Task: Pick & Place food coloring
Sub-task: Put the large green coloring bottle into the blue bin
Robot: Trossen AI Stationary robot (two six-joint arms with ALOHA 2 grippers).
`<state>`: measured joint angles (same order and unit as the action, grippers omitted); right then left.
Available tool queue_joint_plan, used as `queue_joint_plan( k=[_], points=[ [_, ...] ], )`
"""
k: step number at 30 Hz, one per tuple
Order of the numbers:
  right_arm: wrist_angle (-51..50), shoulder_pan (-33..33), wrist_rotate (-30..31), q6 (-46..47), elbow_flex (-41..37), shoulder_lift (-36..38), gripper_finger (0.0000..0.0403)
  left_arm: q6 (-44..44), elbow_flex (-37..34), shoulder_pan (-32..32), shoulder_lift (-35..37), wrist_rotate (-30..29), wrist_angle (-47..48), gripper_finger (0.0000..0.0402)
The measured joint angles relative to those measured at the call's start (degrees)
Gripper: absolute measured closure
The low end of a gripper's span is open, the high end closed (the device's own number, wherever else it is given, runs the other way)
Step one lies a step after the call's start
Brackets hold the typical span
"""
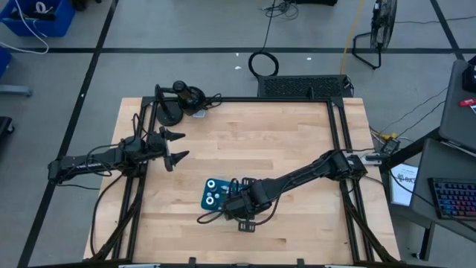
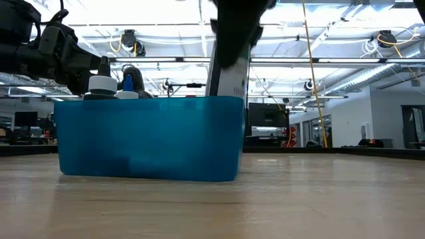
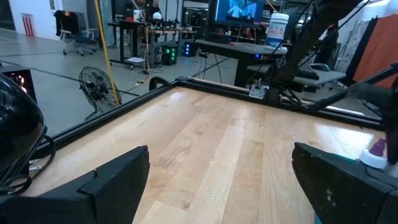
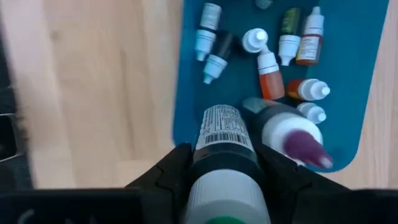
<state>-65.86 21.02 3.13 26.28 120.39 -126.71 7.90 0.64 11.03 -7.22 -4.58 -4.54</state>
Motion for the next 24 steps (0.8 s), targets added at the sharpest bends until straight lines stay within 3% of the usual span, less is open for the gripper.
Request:
queue_joint_plan(
  k=[7, 13, 20, 24],
  points=[
    [5.39, -0.43, -0.30, 0.02, -5.74, 0.00, 0.0278, 0.01, 0.00, -0.02, 0.00, 0.00, 0.00, 0.0011],
    [11.04, -0.60, -4.28, 0.95, -9.74, 0.23, 0.0278, 0.00, 0.00, 0.00, 0.00, 0.00, 0.00, 0.0011],
    [12.77, -0.71, -4.97, 6.60, -10.47, 0.40, 0.0277, 0.00, 0.00, -0.02, 0.00, 0.00, 0.00, 0.0011],
    [12.78, -0.71, -4.93, 8.30, -10.46, 1.40, 0.0196, 0.01, 0.00, -0.01, 0.00, 0.00, 0.00, 0.0011]
  ],
)
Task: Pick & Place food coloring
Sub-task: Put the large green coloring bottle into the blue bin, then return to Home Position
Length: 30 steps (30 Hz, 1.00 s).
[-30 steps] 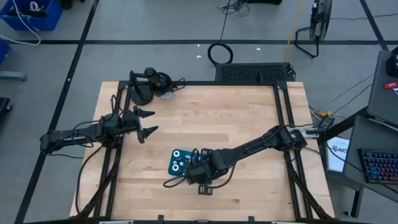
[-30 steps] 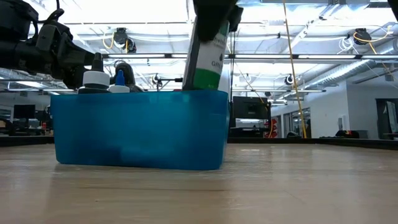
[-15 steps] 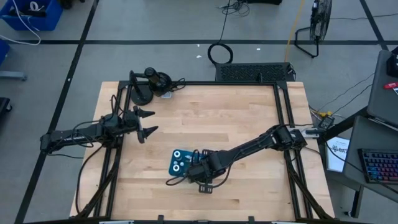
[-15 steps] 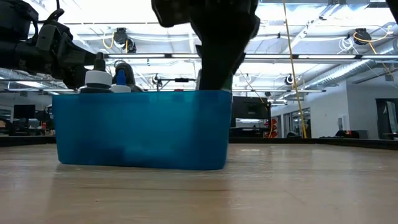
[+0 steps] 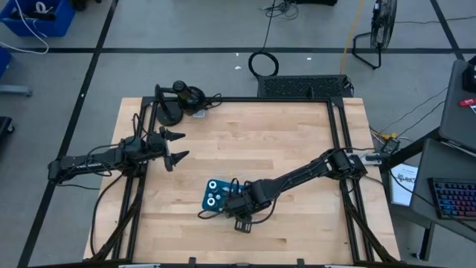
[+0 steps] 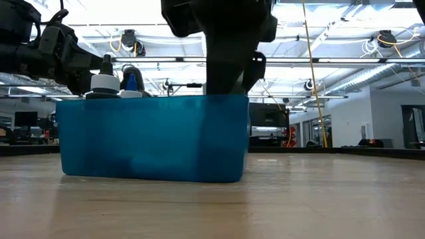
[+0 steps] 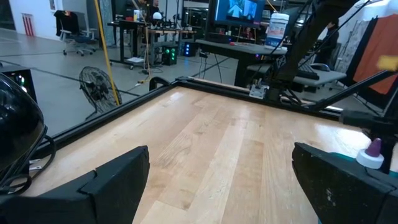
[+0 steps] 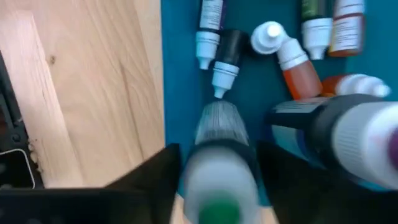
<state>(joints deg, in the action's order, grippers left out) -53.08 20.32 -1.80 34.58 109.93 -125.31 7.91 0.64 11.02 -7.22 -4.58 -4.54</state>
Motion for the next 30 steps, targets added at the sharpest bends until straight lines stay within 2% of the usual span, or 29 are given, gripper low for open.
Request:
queue_joint_plan(
  k=[4, 8, 13, 19, 26, 28, 30],
  points=[
    [-0.09, -0.07, -0.02, 1.68, 0.04, 1.23, 0.0122, -0.01, 0.00, 0.00, 0.00, 0.00, 0.00, 0.0011],
    [-0.34, -0.07, -0.01, 2.72, 0.03, 3.28, 0.0095, -0.01, 0.00, -0.02, 0.00, 0.00, 0.00, 0.0011],
    [-0.28, -0.39, -2.49, 4.37, 0.04, 8.73, 0.0096, 0.01, 0.00, -0.02, -0.02, -0.02, -0.05, 0.0011],
    [-0.30, -0.45, -7.58, 4.10, 0.04, 19.44, 0.0101, 0.00, 0.00, -0.02, -0.02, 0.00, -0.04, 0.0011],
    [-4.58, -0.29, -17.47, 3.85, 0.04, 33.68, 0.0100, -0.01, 0.00, -0.02, 0.00, 0.00, -0.02, 0.0011],
    [-5.58, 0.89, -16.67, 1.29, -0.52, 38.04, 0.0101, -0.01, 0.00, -0.02, 0.00, 0.00, -0.02, 0.0011],
    [-5.93, 2.86, -13.23, -3.50, -2.55, 42.86, 0.0101, 0.01, 0.00, -0.02, 0.00, 0.00, -0.02, 0.0011]
  ],
)
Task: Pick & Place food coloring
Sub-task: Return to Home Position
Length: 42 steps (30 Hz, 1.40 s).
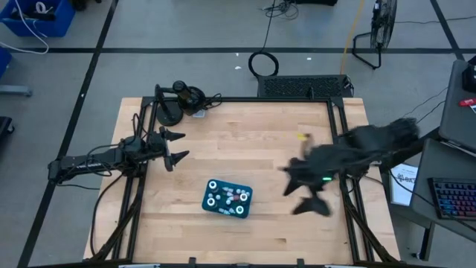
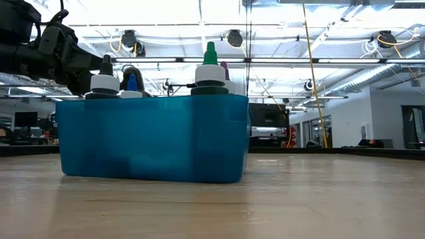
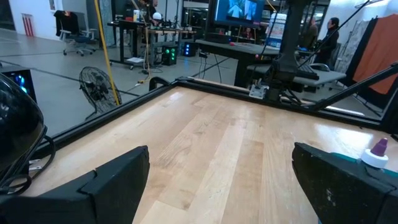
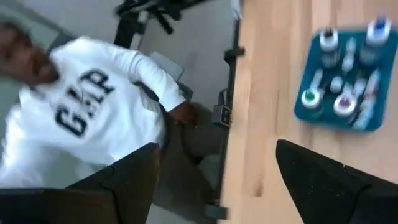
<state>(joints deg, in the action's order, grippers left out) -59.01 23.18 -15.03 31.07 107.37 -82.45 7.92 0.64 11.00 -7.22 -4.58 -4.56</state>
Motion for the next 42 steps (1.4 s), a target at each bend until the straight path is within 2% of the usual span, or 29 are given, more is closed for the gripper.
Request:
queue_joint_plan(
  k=[4, 7, 13, 17, 21, 24, 27, 30, 33, 35, 39, 42],
  points=[
    [2.49, 3.75, 10.58, -9.69, -8.12, 10.82, 0.0099, -0.02, 0.00, 0.00, 0.00, -0.02, 0.00, 0.0011],
    [8.03, 5.72, 18.82, -16.74, -17.94, 18.95, 0.0099, -0.02, 0.00, 0.00, 0.00, -0.02, 0.00, 0.0011],
    [30.44, 5.86, 29.30, -34.42, -44.37, 35.31, 0.0099, 0.00, 0.00, 0.00, 0.00, -0.01, 0.02, 0.0011],
    [53.87, 3.73, 29.92, -45.33, -62.98, 43.19, 0.0099, -0.02, 0.00, 0.00, -0.02, -0.02, 0.01, 0.0011],
    [77.02, 1.13, 30.00, -50.84, -78.54, 48.09, 0.0100, -0.01, 0.00, 0.00, -0.01, -0.02, 0.02, 0.0011],
    [91.39, -1.00, 29.99, -51.68, -87.86, 49.92, 0.0100, -0.02, 0.00, 0.00, -0.02, -0.02, 0.02, 0.0011],
    [102.04, -3.56, 30.01, -47.74, -93.91, 52.79, 0.0099, -0.01, 0.00, 0.00, 0.00, -0.02, 0.06, 0.0011],
    [103.71, -6.97, 29.92, -41.33, -97.35, 56.78, 0.0099, -0.02, 0.00, 0.00, -0.02, -0.02, 0.06, 0.0011],
    [99.15, -10.76, 29.15, -35.99, -98.98, 61.00, 0.0099, -0.02, 0.00, 0.00, 0.00, -0.02, 0.04, 0.0011],
    [94.46, -13.46, 25.23, -33.81, -98.99, 63.95, 0.0098, -0.02, 0.00, 0.00, -0.01, -0.02, 0.04, 0.0011],
    [86.39, -18.90, 13.42, -29.72, -98.99, 69.80, 0.0100, -0.02, 0.00, 0.00, 0.00, -0.02, 0.04, 0.0011],
    [80.17, -21.83, 10.21, -27.45, -98.97, 73.15, 0.0100, -0.01, 0.00, 0.00, 0.00, -0.02, 0.03, 0.0011]
  ],
)
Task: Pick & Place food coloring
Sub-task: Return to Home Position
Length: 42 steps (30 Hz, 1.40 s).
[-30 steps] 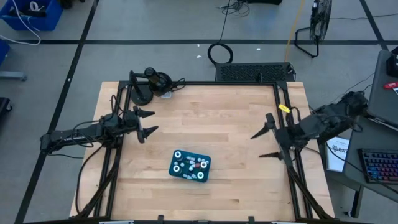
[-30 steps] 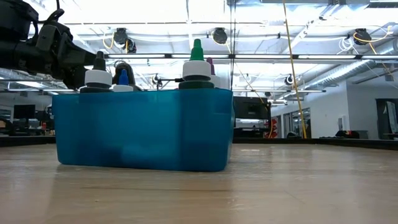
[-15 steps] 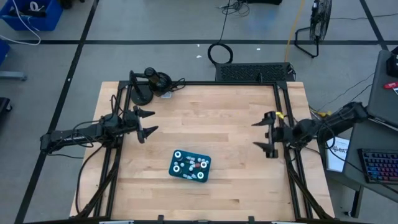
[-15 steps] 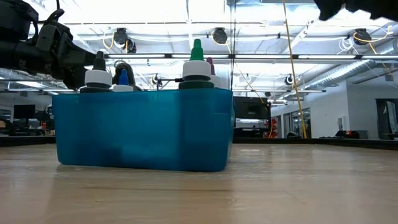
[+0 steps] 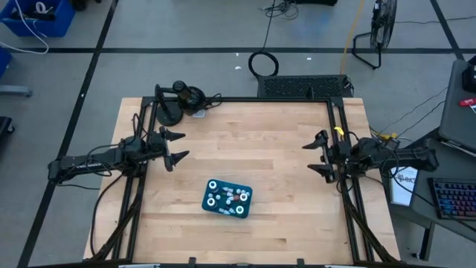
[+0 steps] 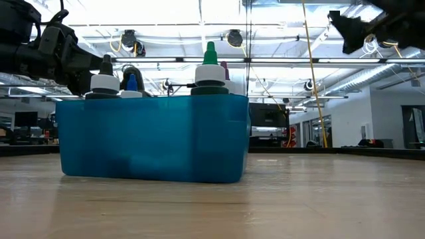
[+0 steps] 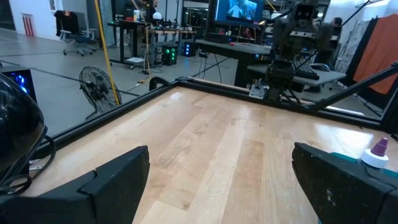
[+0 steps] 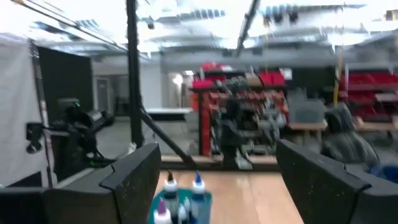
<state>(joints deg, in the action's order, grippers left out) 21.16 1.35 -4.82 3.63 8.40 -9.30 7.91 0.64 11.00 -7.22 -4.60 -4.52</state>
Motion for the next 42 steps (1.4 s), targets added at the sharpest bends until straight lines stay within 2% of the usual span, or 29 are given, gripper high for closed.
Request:
queue_joint_plan(
  k=[6, 11, 13, 21, 28, 42],
  points=[
    [-7.33, -1.82, 0.02, -3.28, -0.10, 1.51, 0.0100, 0.00, 0.00, 0.00, 0.00, 0.00, 0.00, 0.0011],
    [-1.14, -1.75, -0.01, -2.62, -4.69, 1.50, 0.0099, -0.01, 0.00, 0.00, -0.02, 0.00, -0.01, 0.0011],
    [4.35, -1.75, 0.07, -2.51, -7.29, 1.49, 0.0098, 0.00, 0.00, 0.00, -0.02, 0.00, -0.01, 0.0011],
    [-3.28, -1.75, -0.31, 2.02, -7.30, 1.24, 0.0100, 0.01, 0.00, 0.00, 0.00, 0.00, -0.03, 0.0011],
    [-12.49, -1.69, -1.31, 0.18, -7.41, 0.62, 0.0100, 0.00, 0.00, 0.00, 0.00, 0.00, -0.02, 0.0011],
    [-14.58, -1.69, -1.29, 3.20, -7.52, 0.33, 0.0101, 0.01, 0.00, 0.00, 0.00, 0.00, -0.03, 0.0011]
  ],
)
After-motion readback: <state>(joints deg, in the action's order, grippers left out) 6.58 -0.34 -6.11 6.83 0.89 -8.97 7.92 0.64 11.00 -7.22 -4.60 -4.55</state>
